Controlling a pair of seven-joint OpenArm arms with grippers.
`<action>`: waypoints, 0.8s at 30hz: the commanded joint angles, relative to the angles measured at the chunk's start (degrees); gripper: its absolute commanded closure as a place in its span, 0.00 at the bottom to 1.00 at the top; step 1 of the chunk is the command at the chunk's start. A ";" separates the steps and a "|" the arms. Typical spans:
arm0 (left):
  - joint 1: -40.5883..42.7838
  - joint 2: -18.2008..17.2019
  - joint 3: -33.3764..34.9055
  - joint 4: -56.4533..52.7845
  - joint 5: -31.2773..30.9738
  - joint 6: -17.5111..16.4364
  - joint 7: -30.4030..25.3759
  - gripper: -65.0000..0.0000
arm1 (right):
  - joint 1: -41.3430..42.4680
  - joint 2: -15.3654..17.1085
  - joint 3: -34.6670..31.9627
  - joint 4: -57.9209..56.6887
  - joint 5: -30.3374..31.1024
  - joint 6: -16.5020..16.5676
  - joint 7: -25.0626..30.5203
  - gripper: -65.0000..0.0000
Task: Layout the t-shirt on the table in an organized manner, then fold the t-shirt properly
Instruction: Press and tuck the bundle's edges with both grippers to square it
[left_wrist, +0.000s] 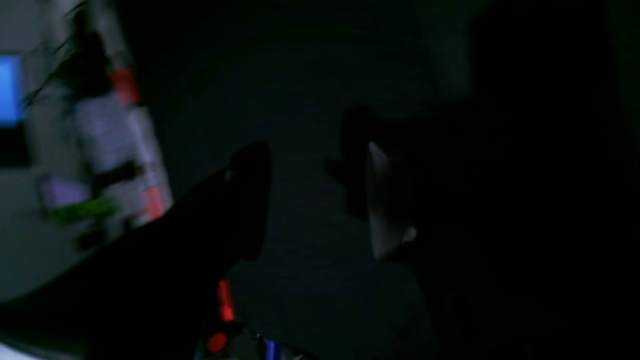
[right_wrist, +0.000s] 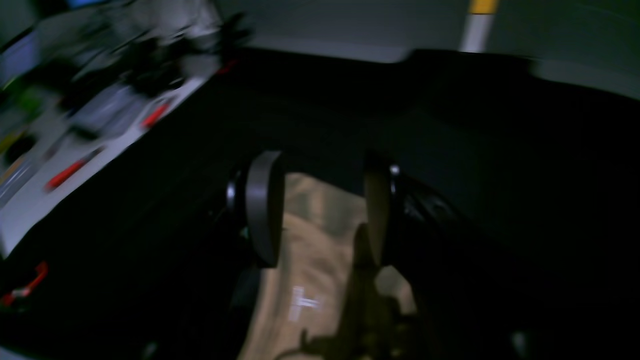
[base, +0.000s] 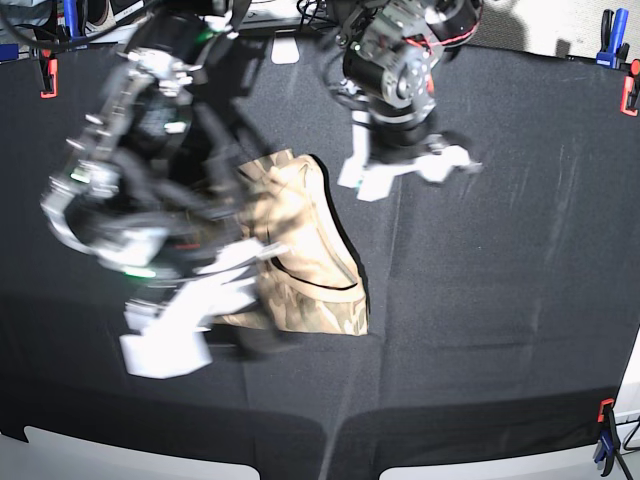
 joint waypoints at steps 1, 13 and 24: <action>-0.59 0.46 0.04 1.01 3.98 1.97 -0.55 0.57 | 1.14 0.39 1.40 0.87 1.60 0.17 2.89 0.61; -6.47 0.66 1.31 12.44 -2.40 7.21 -7.39 0.57 | 1.18 10.78 7.21 -3.17 -3.39 -0.42 11.58 0.61; -6.43 0.81 13.64 15.45 -33.00 -1.51 -35.67 0.57 | 7.21 13.05 2.64 -26.27 -10.51 1.39 26.21 0.61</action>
